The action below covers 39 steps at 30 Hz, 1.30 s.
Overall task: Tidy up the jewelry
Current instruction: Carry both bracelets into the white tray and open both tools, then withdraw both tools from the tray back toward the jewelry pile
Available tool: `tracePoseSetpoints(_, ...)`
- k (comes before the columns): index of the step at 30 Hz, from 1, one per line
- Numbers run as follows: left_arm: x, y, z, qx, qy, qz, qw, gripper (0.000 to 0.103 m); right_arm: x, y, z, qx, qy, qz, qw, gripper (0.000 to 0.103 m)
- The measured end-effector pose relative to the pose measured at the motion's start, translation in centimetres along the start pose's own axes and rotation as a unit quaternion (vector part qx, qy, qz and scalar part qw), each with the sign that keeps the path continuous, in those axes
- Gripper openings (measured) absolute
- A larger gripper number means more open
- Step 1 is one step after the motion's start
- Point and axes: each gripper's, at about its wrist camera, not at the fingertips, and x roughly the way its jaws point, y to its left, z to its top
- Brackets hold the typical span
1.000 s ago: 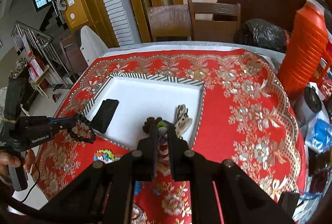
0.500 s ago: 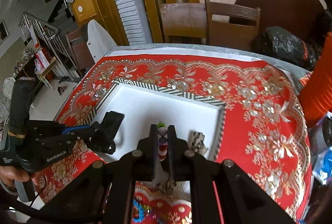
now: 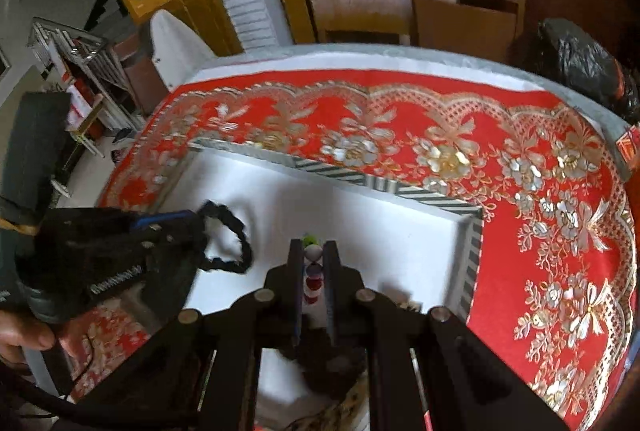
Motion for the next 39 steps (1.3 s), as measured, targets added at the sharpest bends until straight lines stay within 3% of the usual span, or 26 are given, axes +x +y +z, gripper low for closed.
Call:
tracePoseSetpoints(5, 2.0, 1.0, 1.3, -0.009, 0.007, 0.013, 0.9998, 0.0, 2.3, -3.4, 0.0, 0.032, 0.013, -0.02, 0.999, 0.009)
tracePoseSetpoints(12, 3.9, 1.4, 1.2, -0.012, 0.017, 0.031, 0.9993, 0.0, 3.7, -5.0, -0.5, 0.029, 0.021, -0.062, 0.997, 0.01)
tracePoseSetpoints(14, 4.3, 1.6, 1.1, -0.017, 0.024, 0.028, 0.9992, 0.0, 3.8, -5.3, -0.5, 0.035, 0.02, -0.059, 0.997, 0.027)
tracePoseSetpoints(16, 4.4, 1.8, 0.8, -0.024, 0.027, 0.026, 0.999, 0.0, 3.6, -5.6, -0.7, 0.045, 0.02, -0.052, 0.997, 0.036)
tracePoseSetpoints(17, 4.3, 1.9, 0.6, -0.027, 0.027, 0.026, 0.9989, 0.007, 3.4, -5.6, -0.8, 0.046, 0.019, -0.048, 0.998, 0.036)
tracePoseSetpoints(18, 4.1, 2.0, 0.5, -0.029, 0.025, 0.024, 0.999, 0.015, 3.0, -5.5, -1.0, 0.046, 0.016, -0.043, 0.998, 0.036)
tracePoseSetpoints(20, 3.5, 2.2, 0.0, -0.031, 0.021, 0.018, 0.9991, 0.019, 1.9, -5.0, -1.5, 0.04, 0.006, -0.042, 0.998, 0.036)
tracePoseSetpoints(31, -1.2, 1.5, -3.8, -0.027, 0.011, 0.023, 0.9993, 0.019, -5.2, -2.1, -4.7, 0.043, -0.038, -0.015, 0.998, 0.044)
tracePoseSetpoints(39, -5.9, 1.5, -9.2, -0.009, -0.016, 0.051, 0.9985, 0.019, -10.6, 1.0, -9.0, 0.022, -0.06, -0.024, 0.998, 0.055)
